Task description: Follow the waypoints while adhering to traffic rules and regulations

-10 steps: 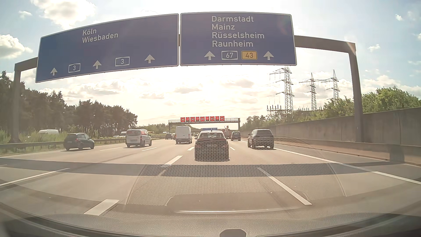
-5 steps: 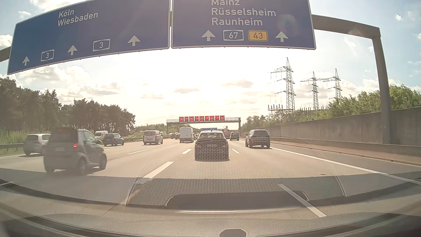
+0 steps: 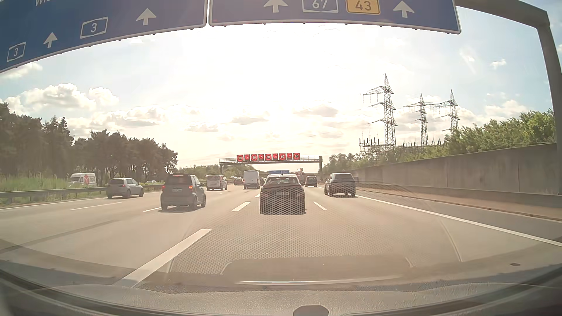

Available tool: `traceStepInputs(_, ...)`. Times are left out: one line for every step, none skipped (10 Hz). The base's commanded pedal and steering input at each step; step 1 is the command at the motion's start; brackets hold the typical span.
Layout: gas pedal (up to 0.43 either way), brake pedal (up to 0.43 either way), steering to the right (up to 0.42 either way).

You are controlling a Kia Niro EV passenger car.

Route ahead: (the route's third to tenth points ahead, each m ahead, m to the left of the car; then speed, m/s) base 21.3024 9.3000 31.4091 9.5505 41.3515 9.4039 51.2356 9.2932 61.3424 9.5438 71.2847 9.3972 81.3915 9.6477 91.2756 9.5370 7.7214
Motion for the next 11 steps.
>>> traceStepInputs(0.118,0.0,-0.003)
traceStepInputs(0.118,0.0,-0.003)
traceStepInputs(0.118,0.0,-0.003)
traceStepInputs(0.118,0.0,-0.003)
traceStepInputs(0.118,0.0,-0.003)
traceStepInputs(0.118,0.0,-0.003)
traceStepInputs(0.118,0.0,-0.003)
traceStepInputs(0.118,0.0,-0.003)
traceStepInputs(0.118,0.0,-0.003)
traceStepInputs(0.118,0.0,-0.003)
traceStepInputs(0.118,0.0,-0.003)
